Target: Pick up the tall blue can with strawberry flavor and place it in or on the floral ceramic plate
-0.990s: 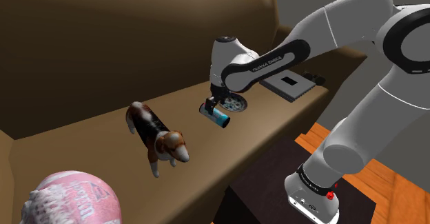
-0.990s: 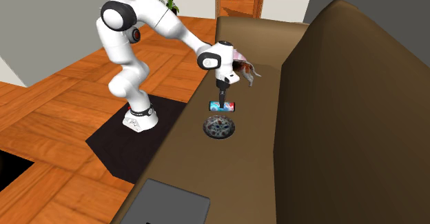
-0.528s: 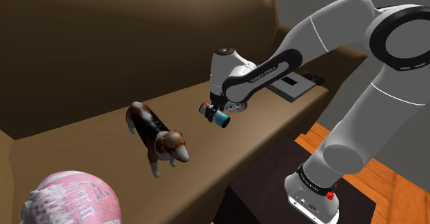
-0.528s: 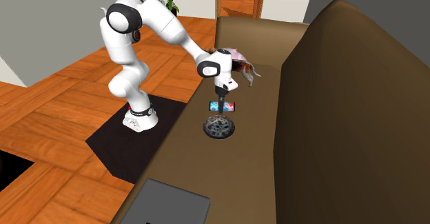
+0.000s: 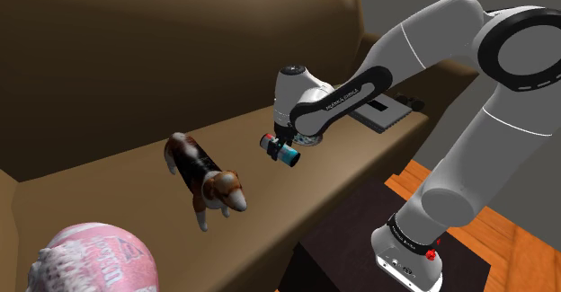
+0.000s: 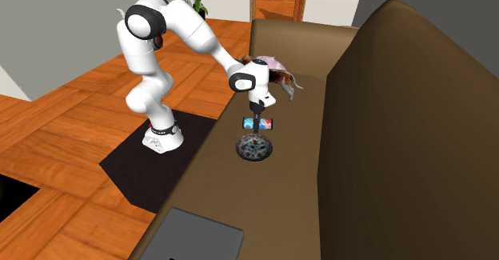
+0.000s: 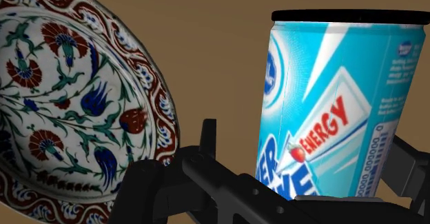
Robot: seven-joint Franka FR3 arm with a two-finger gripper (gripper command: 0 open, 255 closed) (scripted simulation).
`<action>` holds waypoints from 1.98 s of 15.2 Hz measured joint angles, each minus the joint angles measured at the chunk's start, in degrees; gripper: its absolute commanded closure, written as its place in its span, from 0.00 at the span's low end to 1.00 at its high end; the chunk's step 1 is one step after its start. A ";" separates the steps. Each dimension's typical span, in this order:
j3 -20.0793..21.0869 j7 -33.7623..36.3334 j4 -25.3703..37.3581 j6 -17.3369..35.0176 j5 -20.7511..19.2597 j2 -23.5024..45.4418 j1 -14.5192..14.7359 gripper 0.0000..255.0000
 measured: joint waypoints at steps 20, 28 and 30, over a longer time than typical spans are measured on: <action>0.26 -3.11 1.54 -6.67 3.60 -5.61 0.21 1.00; -0.01 -5.44 4.08 -12.99 5.79 -9.74 0.38 1.00; -0.08 -5.88 4.77 -14.45 6.18 -10.57 0.43 1.00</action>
